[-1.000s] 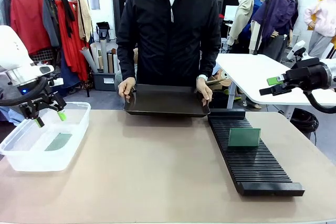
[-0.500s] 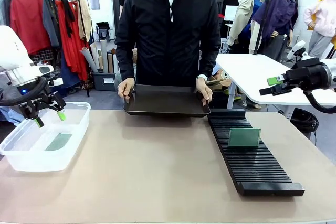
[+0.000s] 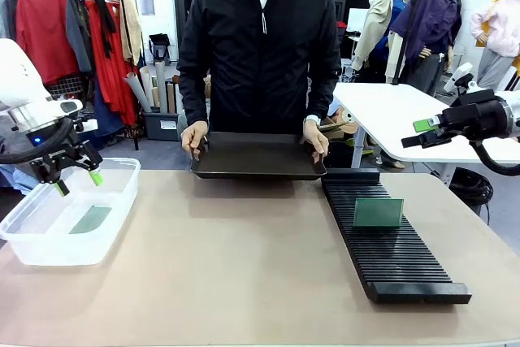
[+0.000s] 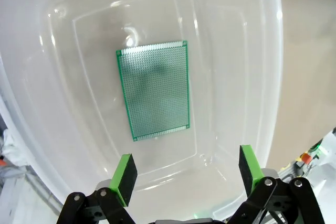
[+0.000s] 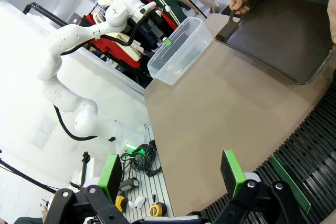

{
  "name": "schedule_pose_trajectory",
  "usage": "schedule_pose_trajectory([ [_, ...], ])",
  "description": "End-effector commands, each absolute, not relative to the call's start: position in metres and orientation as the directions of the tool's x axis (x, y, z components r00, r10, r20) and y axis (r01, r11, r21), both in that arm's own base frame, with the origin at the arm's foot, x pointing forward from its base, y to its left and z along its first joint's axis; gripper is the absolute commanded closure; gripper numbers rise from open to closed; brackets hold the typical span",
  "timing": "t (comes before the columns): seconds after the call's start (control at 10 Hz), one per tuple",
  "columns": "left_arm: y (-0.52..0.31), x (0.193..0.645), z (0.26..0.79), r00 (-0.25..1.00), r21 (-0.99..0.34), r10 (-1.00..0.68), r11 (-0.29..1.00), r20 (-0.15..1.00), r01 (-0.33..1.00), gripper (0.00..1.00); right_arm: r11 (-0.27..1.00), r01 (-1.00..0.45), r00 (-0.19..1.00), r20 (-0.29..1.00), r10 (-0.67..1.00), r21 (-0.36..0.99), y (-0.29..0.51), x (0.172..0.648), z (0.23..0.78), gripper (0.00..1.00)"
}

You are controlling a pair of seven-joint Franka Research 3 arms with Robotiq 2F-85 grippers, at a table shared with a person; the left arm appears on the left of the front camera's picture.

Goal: Sort PCBs into racks and boxes based on the side picked up.
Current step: If the short side of the Blank PCB is picked up, insert it into the PCB Rack ; if the long side is picked up, place it in the Organizing box.

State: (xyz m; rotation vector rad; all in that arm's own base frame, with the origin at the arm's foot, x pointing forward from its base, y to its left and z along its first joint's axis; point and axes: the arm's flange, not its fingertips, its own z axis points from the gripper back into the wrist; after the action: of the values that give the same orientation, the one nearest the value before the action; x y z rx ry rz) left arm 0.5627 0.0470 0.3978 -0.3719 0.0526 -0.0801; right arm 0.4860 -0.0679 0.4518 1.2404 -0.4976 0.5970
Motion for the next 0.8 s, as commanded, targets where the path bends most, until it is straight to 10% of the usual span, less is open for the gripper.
schedule_pose_trajectory([
  [0.0, 0.059, 0.558, 0.430, 0.992, -0.502, -0.108, 0.856, 0.062, 0.125, 0.00, 0.221, -0.667, 0.745, 0.651, 0.150, 0.712, -0.066, 0.487, 0.454, 0.00],
  [0.7, 0.082, 0.494, 0.479, 0.881, -0.786, -0.201, 0.400, 0.427, 0.472, 0.00, 0.221, -0.667, 0.745, 0.651, 0.150, 0.712, -0.066, 0.487, 0.454, 0.00],
])
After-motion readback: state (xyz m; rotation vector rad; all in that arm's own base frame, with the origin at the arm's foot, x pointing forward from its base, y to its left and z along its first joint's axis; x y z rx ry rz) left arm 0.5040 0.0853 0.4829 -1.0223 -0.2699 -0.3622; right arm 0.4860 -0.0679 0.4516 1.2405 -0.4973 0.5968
